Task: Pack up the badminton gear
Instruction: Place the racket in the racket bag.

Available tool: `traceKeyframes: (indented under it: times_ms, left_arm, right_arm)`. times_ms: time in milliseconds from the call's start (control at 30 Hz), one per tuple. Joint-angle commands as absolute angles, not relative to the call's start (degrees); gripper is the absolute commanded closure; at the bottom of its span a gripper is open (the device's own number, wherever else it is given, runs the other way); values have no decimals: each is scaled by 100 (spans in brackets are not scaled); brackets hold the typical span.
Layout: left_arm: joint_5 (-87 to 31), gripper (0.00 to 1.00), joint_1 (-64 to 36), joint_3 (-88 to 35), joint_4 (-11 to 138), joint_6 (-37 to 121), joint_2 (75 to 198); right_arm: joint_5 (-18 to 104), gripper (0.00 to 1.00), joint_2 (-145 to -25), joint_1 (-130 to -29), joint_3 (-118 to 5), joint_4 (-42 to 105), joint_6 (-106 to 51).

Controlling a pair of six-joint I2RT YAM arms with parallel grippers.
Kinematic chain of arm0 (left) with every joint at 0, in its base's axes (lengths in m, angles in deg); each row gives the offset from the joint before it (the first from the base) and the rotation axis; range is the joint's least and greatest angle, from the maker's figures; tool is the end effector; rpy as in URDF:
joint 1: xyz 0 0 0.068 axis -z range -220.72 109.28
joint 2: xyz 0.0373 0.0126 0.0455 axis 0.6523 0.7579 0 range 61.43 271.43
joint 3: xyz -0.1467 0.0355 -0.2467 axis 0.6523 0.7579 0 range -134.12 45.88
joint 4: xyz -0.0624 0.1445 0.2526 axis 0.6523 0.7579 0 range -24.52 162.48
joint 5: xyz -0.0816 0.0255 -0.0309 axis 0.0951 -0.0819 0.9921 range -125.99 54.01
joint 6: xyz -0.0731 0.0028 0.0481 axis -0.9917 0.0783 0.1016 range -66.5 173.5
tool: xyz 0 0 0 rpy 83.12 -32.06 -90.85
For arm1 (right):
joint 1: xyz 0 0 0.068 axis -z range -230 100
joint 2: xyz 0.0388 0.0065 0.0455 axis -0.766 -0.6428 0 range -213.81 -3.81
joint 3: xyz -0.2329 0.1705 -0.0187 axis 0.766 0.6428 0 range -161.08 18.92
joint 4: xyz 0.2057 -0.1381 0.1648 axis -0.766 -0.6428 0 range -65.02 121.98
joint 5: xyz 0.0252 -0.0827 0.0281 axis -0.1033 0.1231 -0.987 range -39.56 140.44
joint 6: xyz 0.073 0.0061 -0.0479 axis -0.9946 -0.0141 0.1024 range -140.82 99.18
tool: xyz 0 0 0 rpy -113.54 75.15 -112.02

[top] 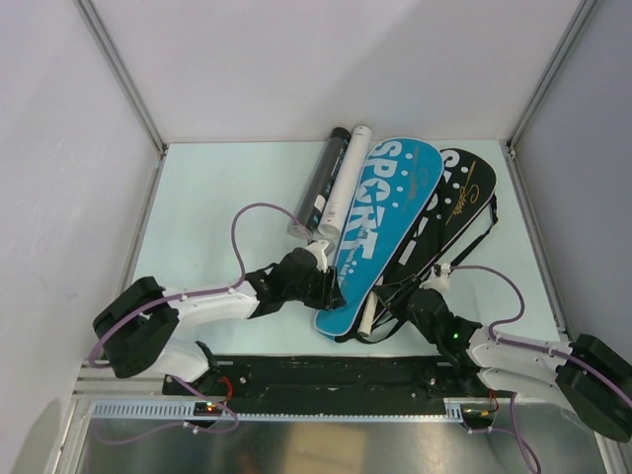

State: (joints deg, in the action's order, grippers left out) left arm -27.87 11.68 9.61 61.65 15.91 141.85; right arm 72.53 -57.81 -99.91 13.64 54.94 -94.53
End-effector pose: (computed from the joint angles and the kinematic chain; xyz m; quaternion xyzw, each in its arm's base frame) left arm 0.1947 -0.2707 0.1386 0.1461 0.8938 -0.3417 0.2509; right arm 0.1628 0.1482 0.1042 0.2711 0.7924 0.3833 0.3895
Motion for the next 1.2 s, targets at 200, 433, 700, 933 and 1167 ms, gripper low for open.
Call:
traceKeyframes:
  times_ms: [200,433,700,933,1167]
  left_arm:
    - [-2849,49,1470,872,6048,2003,13797]
    - [-3928,41,2012,48,7198,2999,13839]
    - [-4343,40,2284,-512,7562,3583,14333]
    - [-4380,37,2390,-854,7617,4125,14734]
    - [-4324,37,2510,-1128,7658,4453,15223]
  right_arm:
    - [7899,76,-5597,-9894,1193,5748,-9496]
    - [7749,76,-5831,-9863,1269,5938,-9561]
    - [7646,77,-5812,-9833,1267,5951,-9459]
    - [7623,76,-5683,-9812,1384,5900,-9409]
    - [7395,76,-5519,-9739,1454,5799,-9189]
